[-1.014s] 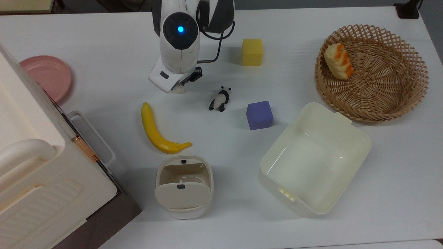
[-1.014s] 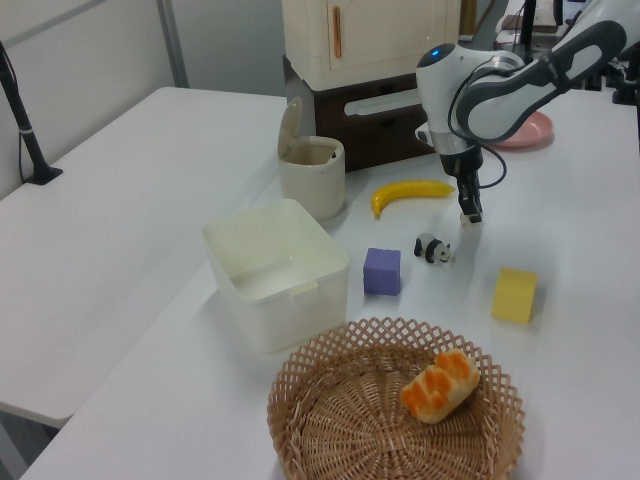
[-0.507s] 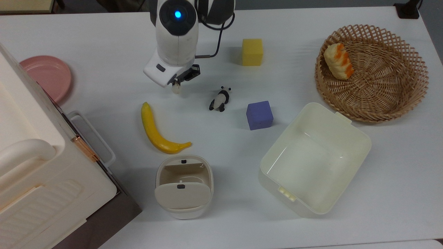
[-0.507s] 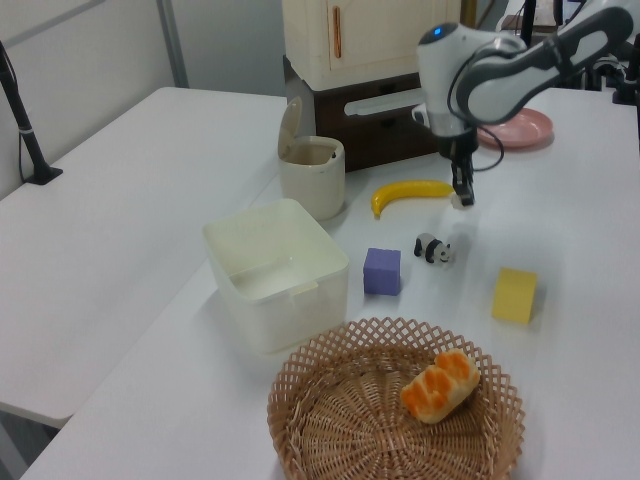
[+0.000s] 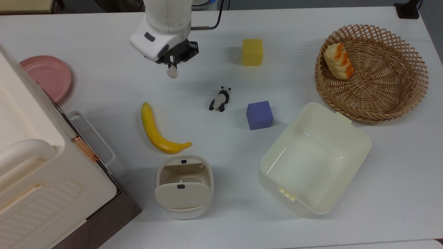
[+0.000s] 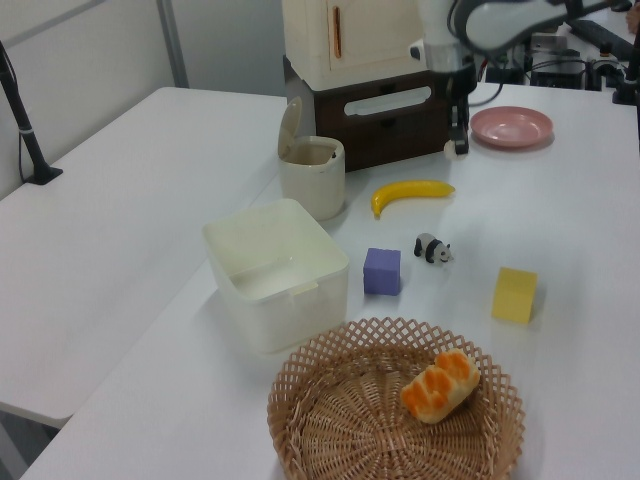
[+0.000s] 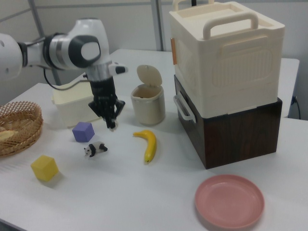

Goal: Grab it up and put it in the trash
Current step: 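Lift the paper ball and carry it over the cream trash bin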

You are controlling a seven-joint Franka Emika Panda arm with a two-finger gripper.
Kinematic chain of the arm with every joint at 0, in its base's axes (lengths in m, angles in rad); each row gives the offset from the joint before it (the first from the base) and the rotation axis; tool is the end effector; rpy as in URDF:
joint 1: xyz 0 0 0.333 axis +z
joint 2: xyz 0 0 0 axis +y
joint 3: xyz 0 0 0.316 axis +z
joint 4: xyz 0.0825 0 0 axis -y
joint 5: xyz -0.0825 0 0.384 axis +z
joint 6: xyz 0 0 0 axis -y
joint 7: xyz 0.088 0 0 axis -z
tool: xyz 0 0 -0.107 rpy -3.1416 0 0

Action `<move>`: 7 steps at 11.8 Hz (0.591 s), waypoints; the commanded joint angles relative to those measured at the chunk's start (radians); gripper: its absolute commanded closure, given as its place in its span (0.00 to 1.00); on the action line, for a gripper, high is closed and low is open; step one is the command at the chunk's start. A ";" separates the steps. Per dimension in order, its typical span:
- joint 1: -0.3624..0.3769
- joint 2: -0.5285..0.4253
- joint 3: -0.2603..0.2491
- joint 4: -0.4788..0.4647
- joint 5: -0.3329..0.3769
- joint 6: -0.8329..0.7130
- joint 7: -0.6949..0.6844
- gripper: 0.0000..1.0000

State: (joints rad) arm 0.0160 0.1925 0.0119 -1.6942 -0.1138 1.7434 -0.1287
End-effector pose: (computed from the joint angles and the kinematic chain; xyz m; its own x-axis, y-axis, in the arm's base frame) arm 0.6041 0.0062 0.4686 0.9722 0.1742 -0.1562 0.1891 -0.9782 0.0863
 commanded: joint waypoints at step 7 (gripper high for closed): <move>0.002 0.154 -0.007 0.227 0.106 0.434 0.078 0.91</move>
State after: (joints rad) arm 0.0152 0.2456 0.0117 -1.5634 -0.0142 2.0592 -0.1122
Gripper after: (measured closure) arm 0.907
